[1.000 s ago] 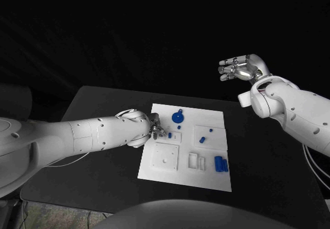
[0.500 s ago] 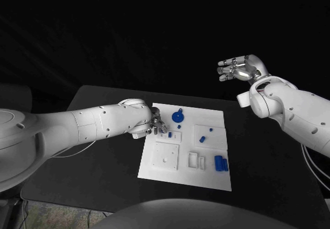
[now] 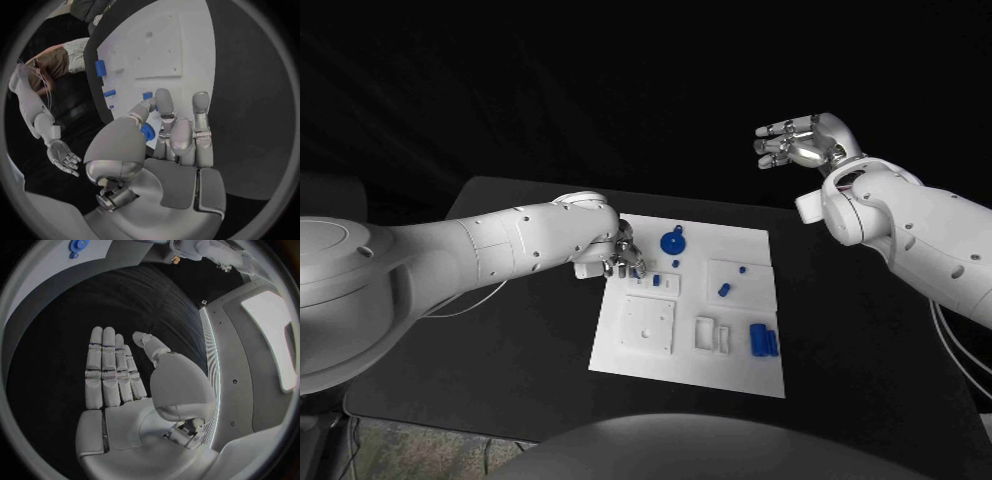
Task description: Assemble the parts on the task board
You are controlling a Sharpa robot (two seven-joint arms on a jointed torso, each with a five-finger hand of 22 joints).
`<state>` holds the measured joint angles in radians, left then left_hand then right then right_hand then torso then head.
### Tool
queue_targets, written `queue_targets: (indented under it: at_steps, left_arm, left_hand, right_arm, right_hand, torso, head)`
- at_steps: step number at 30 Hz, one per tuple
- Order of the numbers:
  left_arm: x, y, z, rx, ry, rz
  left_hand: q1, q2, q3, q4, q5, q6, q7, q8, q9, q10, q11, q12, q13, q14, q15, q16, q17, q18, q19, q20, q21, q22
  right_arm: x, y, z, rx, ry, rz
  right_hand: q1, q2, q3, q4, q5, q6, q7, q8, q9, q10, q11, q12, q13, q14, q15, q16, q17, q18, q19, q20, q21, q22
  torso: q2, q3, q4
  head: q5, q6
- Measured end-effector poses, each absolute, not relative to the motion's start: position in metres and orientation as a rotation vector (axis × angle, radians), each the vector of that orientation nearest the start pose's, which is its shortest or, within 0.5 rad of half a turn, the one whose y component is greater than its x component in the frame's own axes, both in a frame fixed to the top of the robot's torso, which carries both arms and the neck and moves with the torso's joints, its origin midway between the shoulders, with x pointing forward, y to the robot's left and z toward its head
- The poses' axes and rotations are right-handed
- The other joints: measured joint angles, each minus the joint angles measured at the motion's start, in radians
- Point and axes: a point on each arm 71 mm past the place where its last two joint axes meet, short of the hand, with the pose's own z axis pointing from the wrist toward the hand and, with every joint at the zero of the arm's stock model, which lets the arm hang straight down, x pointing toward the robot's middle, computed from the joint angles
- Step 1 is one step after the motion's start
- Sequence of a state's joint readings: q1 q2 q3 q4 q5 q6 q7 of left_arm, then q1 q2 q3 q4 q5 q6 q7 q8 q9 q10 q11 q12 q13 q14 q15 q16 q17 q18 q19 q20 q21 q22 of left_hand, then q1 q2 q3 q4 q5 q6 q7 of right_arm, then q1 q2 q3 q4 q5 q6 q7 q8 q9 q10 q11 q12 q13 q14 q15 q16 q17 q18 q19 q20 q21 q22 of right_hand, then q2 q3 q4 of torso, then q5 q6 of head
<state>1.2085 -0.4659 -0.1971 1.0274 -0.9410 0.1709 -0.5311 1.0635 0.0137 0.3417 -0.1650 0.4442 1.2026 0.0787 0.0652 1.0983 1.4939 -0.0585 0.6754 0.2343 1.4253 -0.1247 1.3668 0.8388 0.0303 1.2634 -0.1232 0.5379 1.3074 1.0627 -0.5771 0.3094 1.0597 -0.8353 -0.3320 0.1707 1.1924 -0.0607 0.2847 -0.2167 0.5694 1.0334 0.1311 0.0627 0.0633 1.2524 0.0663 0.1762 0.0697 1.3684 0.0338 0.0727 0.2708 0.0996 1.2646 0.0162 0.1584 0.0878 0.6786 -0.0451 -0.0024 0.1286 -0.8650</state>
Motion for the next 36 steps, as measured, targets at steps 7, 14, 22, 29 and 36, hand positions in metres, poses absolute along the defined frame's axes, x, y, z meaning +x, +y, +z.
queue_targets:
  at_steps: [7, 14, 22, 29, 36]
  left_arm:
    - [0.527, 0.171, -0.299, -0.271, 2.488, -0.22]
    - [0.527, 0.17, -0.299, -0.259, 2.476, -0.212]
    - [0.526, 0.168, -0.301, -0.247, 2.454, -0.211]
    - [0.524, 0.167, -0.304, -0.235, 2.436, -0.209]
    - [0.522, 0.165, -0.31, -0.222, 2.436, -0.204]
  left_hand:
    - [0.0, 0.0, 0.0, 0.0, 0.0, 0.0, 0.0, 0.0, 0.0, 0.0, 0.0, 0.0, 0.0, 0.0, 0.0, 0.0, 0.0, 0.0, 0.0, 0.0, 0.0, 0.0]
    - [-0.004, 0.004, 0.0, 0.0, -0.004, 0.0, 0.0, 0.0, 0.001, 0.0, 0.0, 0.0, 0.0, 0.0, 0.0, 0.0, -0.004, 0.0, 0.0, 0.0, 0.0, 0.0]
    - [-0.004, 0.004, 0.0, 0.0, -0.004, 0.0, 0.0, -0.001, 0.002, 0.0, 0.0, -0.004, 0.0, -0.001, 0.002, 0.0, -0.007, 0.0, 0.0, 0.0, 0.0, 0.0]
    - [-0.003, 0.006, -0.001, 0.0, -0.008, 0.0, 0.0, -0.003, 0.003, 0.0, 0.0, -0.004, 0.0, -0.002, 0.002, 0.0, -0.007, 0.0, 0.0, 0.0, 0.0, 0.0]
    - [-0.003, 0.005, -0.001, 0.0, -0.012, 0.0, 0.0, 0.0, 0.003, 0.0, 0.0, -0.004, -0.001, -0.001, 0.002, 0.0, -0.007, 0.0, 0.0, 0.0, 0.0, 0.001]
  right_arm:
    - [0.573, -0.221, -0.174, 0.631, 1.415, 1.061]
    - [0.573, -0.22, -0.175, 0.631, 1.416, 1.062]
    - [0.573, -0.22, -0.175, 0.63, 1.417, 1.063]
    - [0.573, -0.22, -0.175, 0.63, 1.418, 1.064]
    - [0.573, -0.219, -0.175, 0.63, 1.419, 1.065]
  right_hand:
    - [0.0, 0.0, 0.0, 0.0, 0.0, 0.0, 0.0, 0.0, 0.0, -0.003, 0.003, 0.0, 0.0, 0.0, 0.0, 0.0, -0.001, 0.0, 0.0, 0.0, 0.0, 0.0]
    - [0.0, 0.0, 0.0, 0.0, 0.0, 0.0, 0.0, 0.0, 0.0, -0.003, 0.003, 0.0, 0.0, 0.0, 0.0, 0.0, -0.001, 0.0, 0.0, 0.0, 0.0, 0.0]
    - [0.0, 0.0, 0.0, 0.0, 0.0, 0.0, 0.0, 0.0, 0.0, -0.003, 0.003, 0.0, 0.0, 0.0, 0.0, 0.0, -0.001, 0.0, 0.0, 0.0, 0.0, 0.0]
    - [0.0, 0.0, 0.0, 0.0, 0.0, 0.0, 0.0, 0.0, 0.0, -0.003, 0.003, 0.0, 0.0, 0.0, 0.0, 0.0, -0.001, 0.0, 0.0, 0.0, 0.0, 0.0]
    - [-0.004, 0.004, 0.003, -0.003, 0.0, 0.0, 0.0, 0.0, 0.0, -0.003, 0.003, 0.0, 0.0, 0.0, 0.0, 0.0, -0.002, 0.0, 0.0, 0.0, 0.0, -0.003]
  torso:
    - [0.0, 0.0003, 0.0019]
    - [-0.001, -0.0003, 0.002]
    - [-0.001, -0.0002, 0.0024]
    - [-0.001, -0.0002, 0.002]
    - [-0.001, 0.0006, 0.0012]
  head:
    - [0.0, -0.002]
    - [0.0, -0.002]
    - [0.002, -0.004]
    - [0.004, -0.004]
    - [0.004, -0.007]
